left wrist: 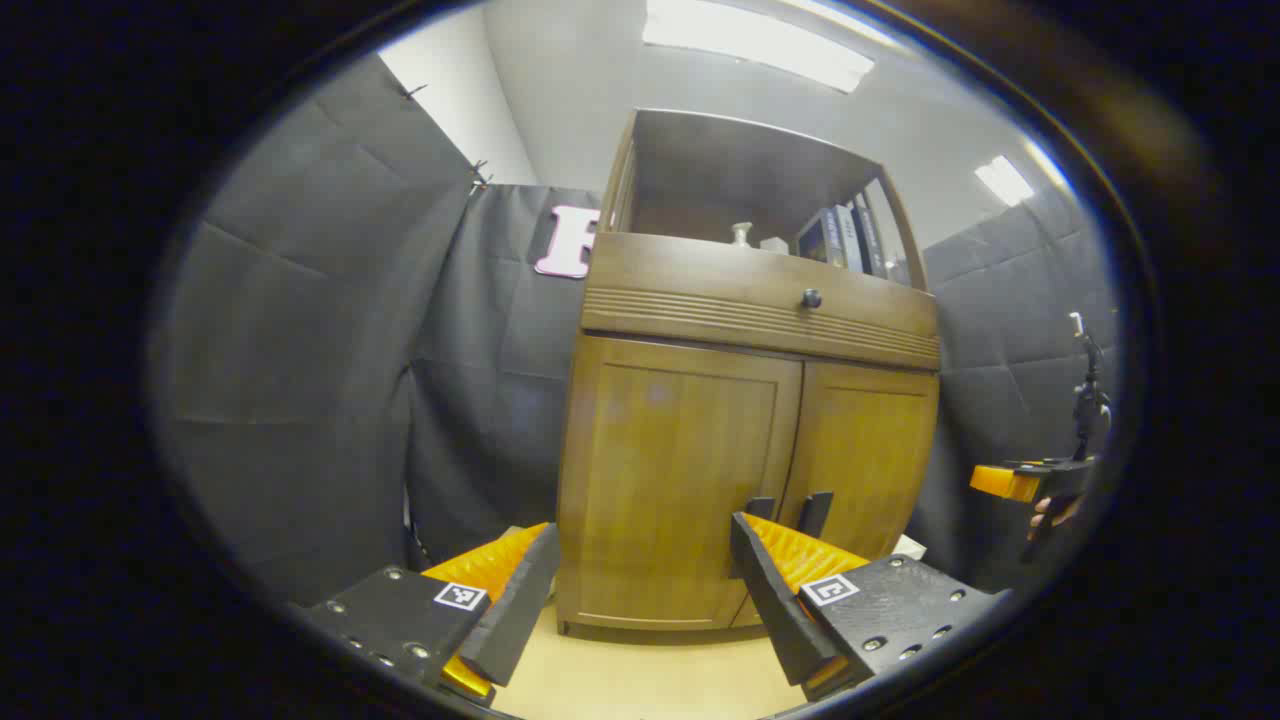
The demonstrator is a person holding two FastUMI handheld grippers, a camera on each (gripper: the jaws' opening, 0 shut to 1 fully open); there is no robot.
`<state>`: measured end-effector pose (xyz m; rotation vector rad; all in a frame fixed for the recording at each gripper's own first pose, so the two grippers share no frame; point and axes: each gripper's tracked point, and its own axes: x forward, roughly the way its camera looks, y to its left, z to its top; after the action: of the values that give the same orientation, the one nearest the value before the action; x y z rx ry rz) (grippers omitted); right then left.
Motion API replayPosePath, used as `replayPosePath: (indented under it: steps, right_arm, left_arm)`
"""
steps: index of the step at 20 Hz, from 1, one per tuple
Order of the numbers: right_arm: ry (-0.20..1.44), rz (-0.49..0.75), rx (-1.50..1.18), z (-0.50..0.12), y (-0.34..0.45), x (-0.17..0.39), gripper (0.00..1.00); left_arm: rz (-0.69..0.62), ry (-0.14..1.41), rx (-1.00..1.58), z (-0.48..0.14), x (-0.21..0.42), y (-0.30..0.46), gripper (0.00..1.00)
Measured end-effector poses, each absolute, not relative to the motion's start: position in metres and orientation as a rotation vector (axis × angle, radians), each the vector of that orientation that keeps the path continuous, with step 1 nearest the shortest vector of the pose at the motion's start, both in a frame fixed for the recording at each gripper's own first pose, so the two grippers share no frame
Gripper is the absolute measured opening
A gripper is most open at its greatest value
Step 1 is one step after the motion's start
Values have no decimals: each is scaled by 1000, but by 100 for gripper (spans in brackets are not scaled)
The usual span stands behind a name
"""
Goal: Open the right door of the double-door shoe cabinet with the right hand, and open the left door with the left hand.
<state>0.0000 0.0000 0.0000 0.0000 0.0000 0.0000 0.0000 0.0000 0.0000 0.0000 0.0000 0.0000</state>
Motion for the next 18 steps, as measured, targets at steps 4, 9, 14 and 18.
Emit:
replayPosePath:
  steps: [4,9,14,18]
  right_arm:
    - [-10,0,0,1,4,-2,92]
    - [-18,29,-16,-1,19,-10,93]
    - [6,46,3,-9,27,-10,98]
    - [15,70,-7,-9,40,-9,92]
  left_arm:
    - [-50,23,18,-3,4,-11,100]
    - [-55,45,64,-10,-7,-15,100]
    - [-91,48,88,-12,-9,-35,100]
    - [-79,61,118,-21,-18,-32,100]
